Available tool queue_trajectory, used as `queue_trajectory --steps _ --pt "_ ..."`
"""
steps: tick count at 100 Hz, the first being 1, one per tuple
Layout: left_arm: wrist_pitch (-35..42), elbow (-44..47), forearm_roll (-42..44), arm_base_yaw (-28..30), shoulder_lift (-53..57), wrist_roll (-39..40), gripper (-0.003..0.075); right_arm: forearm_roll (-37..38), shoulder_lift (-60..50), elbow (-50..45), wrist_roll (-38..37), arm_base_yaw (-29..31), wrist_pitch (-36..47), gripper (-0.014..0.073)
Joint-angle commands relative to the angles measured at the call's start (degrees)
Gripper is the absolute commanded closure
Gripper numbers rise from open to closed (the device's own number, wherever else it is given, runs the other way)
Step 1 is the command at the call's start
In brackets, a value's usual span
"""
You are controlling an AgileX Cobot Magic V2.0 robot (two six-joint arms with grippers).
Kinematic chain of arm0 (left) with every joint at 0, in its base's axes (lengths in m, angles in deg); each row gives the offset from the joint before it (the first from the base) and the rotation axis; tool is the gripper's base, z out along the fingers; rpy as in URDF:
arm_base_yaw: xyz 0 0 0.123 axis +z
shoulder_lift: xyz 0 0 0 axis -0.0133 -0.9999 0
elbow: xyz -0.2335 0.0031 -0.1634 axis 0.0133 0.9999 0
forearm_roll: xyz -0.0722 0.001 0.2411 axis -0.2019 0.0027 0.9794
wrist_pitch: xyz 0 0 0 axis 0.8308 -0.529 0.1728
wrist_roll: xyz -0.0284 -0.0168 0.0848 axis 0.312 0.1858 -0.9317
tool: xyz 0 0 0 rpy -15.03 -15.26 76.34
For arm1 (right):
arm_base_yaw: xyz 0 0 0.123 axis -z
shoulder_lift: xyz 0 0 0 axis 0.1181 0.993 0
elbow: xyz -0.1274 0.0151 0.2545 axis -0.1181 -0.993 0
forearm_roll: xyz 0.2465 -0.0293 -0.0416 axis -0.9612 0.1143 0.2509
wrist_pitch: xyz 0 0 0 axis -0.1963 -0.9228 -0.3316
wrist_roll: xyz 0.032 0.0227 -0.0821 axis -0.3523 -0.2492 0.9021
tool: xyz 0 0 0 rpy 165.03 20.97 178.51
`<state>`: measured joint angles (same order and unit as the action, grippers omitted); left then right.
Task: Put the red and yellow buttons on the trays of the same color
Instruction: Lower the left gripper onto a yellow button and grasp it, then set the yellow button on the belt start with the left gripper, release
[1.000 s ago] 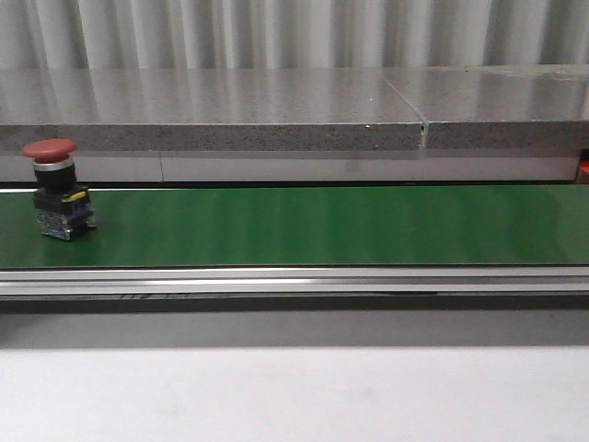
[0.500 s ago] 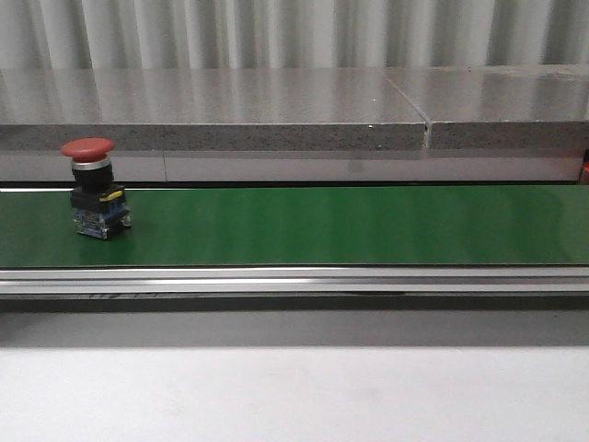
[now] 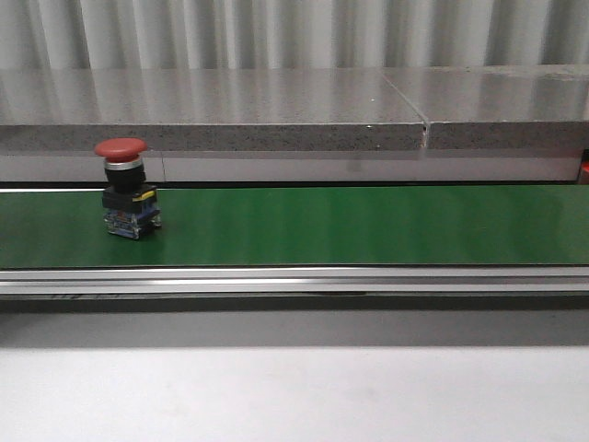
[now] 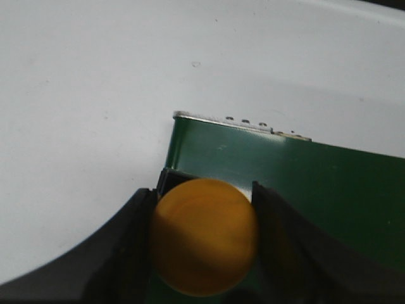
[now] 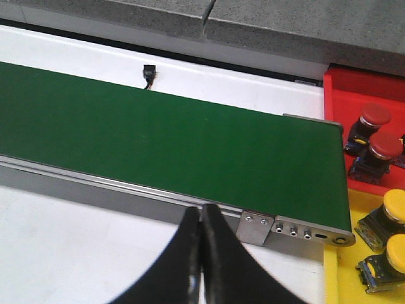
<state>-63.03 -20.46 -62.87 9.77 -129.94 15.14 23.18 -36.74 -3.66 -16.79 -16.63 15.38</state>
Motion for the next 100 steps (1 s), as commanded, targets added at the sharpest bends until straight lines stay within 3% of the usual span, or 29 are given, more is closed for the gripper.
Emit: queue_trajectory --steps 1,47,56,78,100 --pt "1.99 0.14 -1.18 -1.38 2.54 0.00 0.0535 0.19 0.50 1.37 0.56 0.01 4.62 0.0660" --pt "6.52 6.78 -1.18 -4.89 2.54 0.00 0.0519 0.19 0.50 1.37 0.56 0.01 4.80 0.0660" --pt "6.42 6.78 -1.18 -4.89 2.54 0.00 0.0454 0.19 0.50 1.37 0.56 0.01 5.06 0.0660" --pt "6.53 6.78 -1.67 -4.89 2.54 0.00 0.0169 0.19 0.50 1.37 0.56 0.01 5.06 0.0660" --pt "7.30 6.78 -2.05 -4.89 3.04 0.00 0.0153 0.19 0.50 1.37 0.56 0.01 5.06 0.0660"
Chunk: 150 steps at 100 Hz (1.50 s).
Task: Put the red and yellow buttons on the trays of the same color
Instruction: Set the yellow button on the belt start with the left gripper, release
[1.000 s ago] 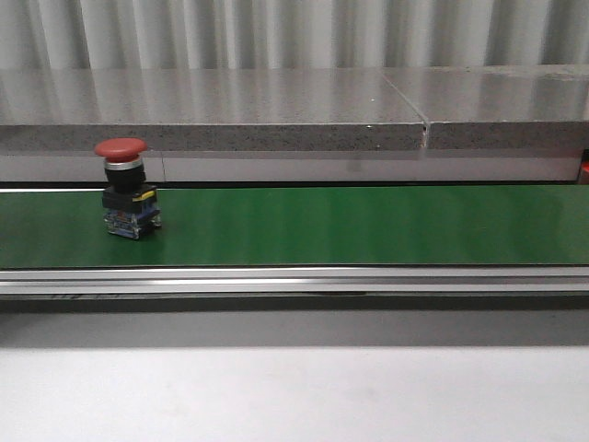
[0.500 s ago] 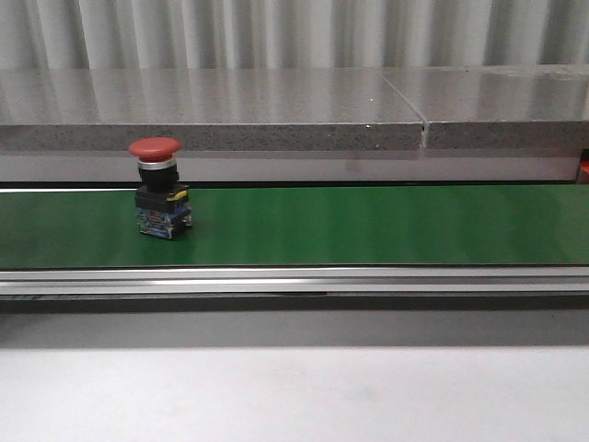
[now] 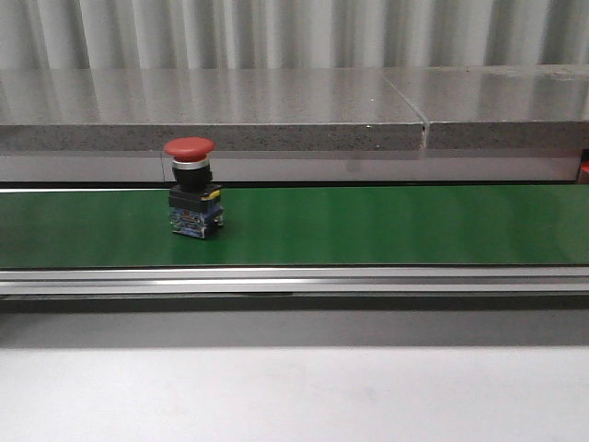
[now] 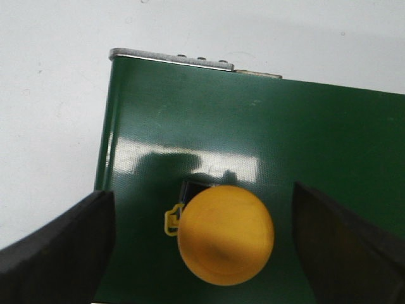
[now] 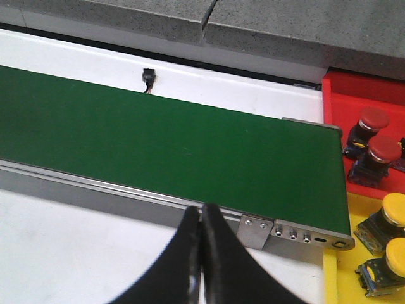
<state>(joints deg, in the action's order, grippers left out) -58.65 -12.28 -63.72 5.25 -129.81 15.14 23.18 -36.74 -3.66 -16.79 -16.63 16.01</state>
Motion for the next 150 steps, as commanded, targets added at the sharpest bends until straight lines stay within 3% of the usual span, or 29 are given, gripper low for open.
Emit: queue_trajectory --steps 1,45,66,92,120,150 --pt "2.93 -1.40 -1.36 -0.38 3.08 0.00 0.0153 0.19 0.50 1.37 0.56 0.01 4.42 0.0660" --pt "4.26 -1.40 -1.51 -10.36 14.13 -2.84 0.0162 0.19 0.50 1.37 0.56 0.01 4.42 0.0660" --pt "4.49 0.56 -1.51 -14.83 20.10 -2.84 0.0337 0.19 0.50 1.37 0.56 0.01 4.42 0.0660" --pt "4.99 5.64 -1.75 -15.12 27.74 -2.84 0.0519 0.19 0.50 1.37 0.56 0.01 4.42 0.0660" --pt "5.11 11.04 -1.75 -15.12 36.79 -2.84 0.0620 0.08 0.56 1.37 0.56 0.01 4.96 0.0660" --pt "5.20 16.82 -1.75 -15.12 46.24 -2.84 0.0669 -0.59 7.74 6.61 1.41 -0.78 1.34 0.0660"
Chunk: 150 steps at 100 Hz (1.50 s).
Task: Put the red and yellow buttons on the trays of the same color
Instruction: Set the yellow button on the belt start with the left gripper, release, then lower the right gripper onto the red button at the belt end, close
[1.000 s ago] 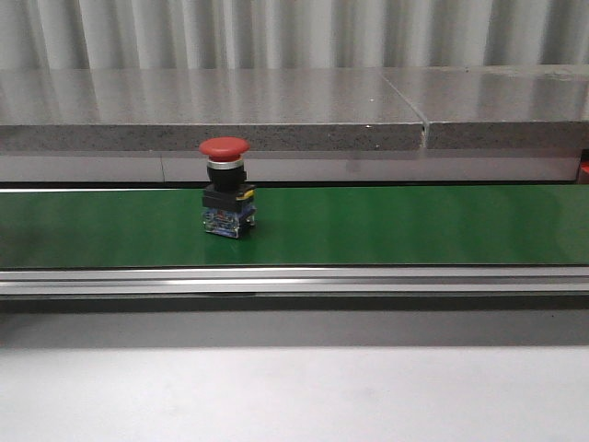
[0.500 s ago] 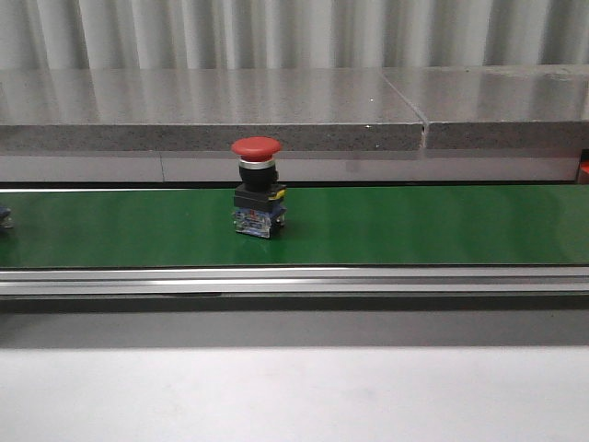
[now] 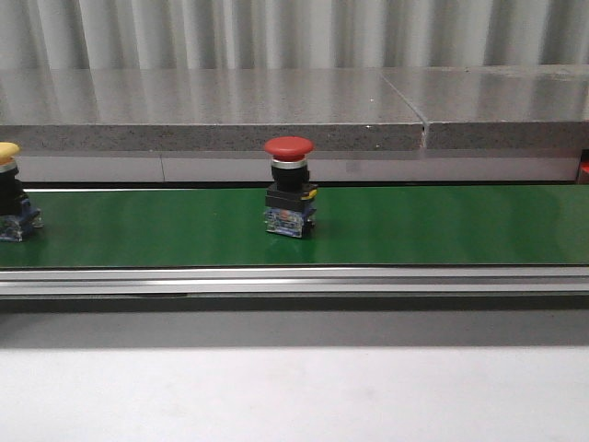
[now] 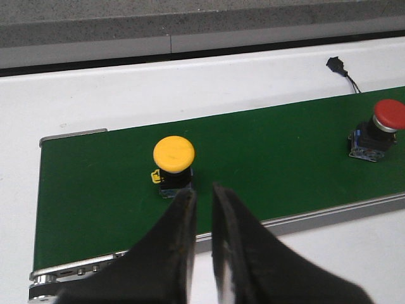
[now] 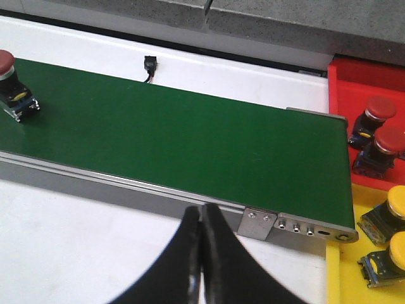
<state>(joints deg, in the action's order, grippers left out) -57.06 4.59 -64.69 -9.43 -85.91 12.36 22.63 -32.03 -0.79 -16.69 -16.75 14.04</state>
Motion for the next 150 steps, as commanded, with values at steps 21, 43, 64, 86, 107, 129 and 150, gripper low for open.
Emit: queue_trajectory --steps 21,43,64,86,107,129,150 --pt "3.39 3.21 -0.78 -0.44 7.09 -0.06 0.0708 -1.86 13.06 11.64 3.35 -2.85 0.64 0.0650" --pt "3.39 5.68 -0.78 -0.44 10.39 -0.06 0.0733 -3.89 25.50 19.14 3.39 -6.14 -0.15 0.0430" --pt "3.39 6.96 -0.78 -0.44 11.55 -0.06 0.0733 -6.21 37.65 26.99 3.47 -10.22 -3.02 0.0039" --pt "4.72 8.40 -0.78 -0.44 11.66 -0.06 0.0733 -7.13 51.50 36.41 5.34 -14.06 -10.30 -0.0008" --pt "6.60 8.52 -0.78 -0.44 11.66 -0.06 0.0733 -13.54 62.74 43.97 10.73 -14.18 -14.50 -0.0008" --pt "6.17 8.52 -0.78 -0.44 11.66 -0.06 0.0733 -13.47 70.88 49.27 12.72 -14.07 -13.98 -0.0008" --pt "5.35 8.52 -0.78 -0.44 11.66 -0.06 0.0733 -12.38 75.16 51.60 13.18 -13.86 -12.52 0.0034"
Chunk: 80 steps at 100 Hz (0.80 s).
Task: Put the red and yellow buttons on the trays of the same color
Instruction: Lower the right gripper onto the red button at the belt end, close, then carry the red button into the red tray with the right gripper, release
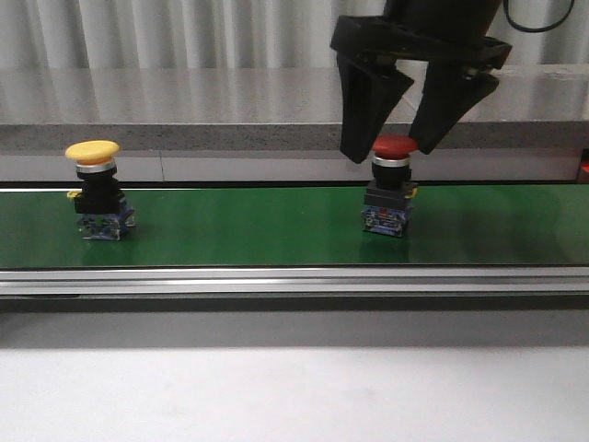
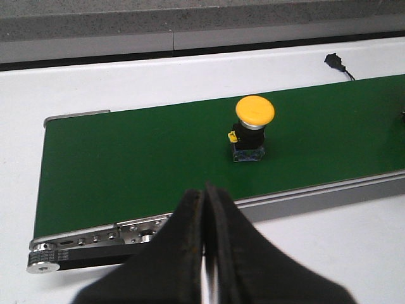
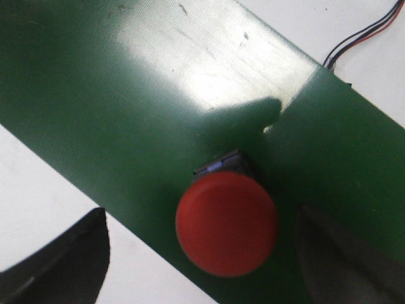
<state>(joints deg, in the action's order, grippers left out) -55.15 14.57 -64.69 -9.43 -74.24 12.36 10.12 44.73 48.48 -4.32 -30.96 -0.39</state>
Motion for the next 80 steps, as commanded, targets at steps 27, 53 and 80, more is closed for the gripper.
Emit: queue_trajectory --steps 27,53,80 --pt "3.44 -1.47 -0.78 -0.44 -0.01 -0.06 0.0733 1.00 -1.34 2.32 0.80 0.38 2.25 0.0326" --pt "3.44 -1.47 -0.78 -0.44 -0.01 -0.06 0.0733 2.13 -4.21 2.35 0.74 2.00 2.37 0.0337" --pt "3.44 -1.47 -0.78 -0.44 -0.01 -0.06 0.0733 2.28 -10.47 2.40 0.69 14.43 4.72 0.0337"
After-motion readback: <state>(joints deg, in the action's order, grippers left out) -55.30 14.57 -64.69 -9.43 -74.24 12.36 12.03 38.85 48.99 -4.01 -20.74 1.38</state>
